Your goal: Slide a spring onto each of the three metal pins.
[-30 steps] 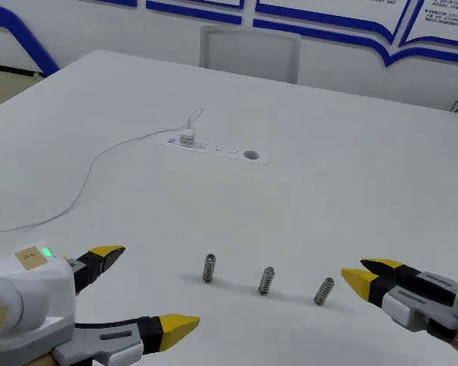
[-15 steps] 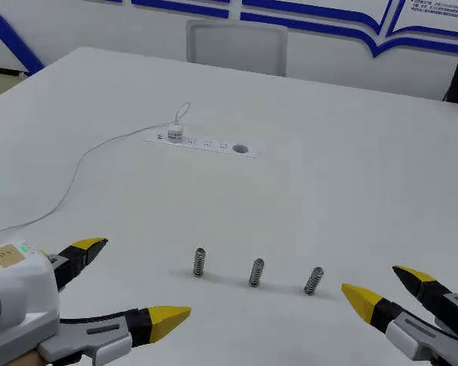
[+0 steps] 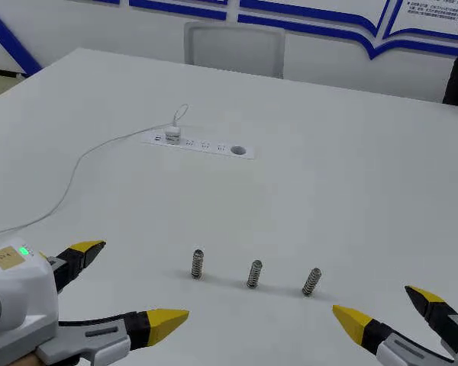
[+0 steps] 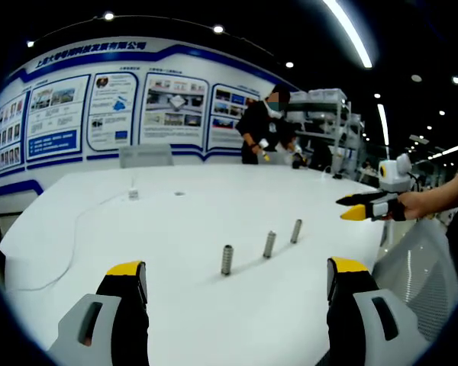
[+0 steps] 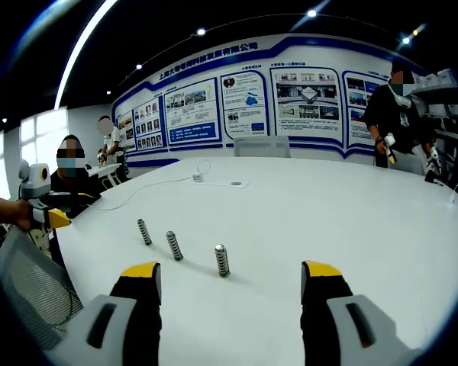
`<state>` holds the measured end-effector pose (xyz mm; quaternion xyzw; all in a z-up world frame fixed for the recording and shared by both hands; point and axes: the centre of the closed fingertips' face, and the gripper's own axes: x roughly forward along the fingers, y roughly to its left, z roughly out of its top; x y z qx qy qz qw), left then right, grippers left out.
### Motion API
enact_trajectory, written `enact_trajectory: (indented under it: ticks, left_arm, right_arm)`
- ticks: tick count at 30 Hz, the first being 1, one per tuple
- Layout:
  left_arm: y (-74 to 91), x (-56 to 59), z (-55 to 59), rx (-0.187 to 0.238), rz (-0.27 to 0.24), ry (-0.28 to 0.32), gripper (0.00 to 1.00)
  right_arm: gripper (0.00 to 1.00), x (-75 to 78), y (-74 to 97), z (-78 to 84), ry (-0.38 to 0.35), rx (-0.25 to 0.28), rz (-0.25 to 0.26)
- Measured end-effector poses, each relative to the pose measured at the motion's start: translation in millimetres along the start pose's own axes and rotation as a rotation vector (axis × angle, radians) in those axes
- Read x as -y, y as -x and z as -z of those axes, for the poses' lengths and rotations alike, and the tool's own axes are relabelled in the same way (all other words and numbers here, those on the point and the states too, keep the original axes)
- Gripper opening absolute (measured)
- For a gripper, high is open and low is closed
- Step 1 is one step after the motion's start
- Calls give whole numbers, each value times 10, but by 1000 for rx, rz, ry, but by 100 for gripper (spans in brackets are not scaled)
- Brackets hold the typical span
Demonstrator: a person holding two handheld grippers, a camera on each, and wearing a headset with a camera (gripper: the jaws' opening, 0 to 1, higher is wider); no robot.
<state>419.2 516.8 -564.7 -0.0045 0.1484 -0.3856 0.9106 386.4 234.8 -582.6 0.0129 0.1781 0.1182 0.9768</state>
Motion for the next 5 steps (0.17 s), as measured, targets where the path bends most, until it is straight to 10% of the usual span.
enact_trajectory:
  ticks: [5]
  left_arm:
    - [-7, 10, 22, -10, 5, -4, 100]
  right_arm:
    - [76, -15, 2, 7, -7, 0, -4]
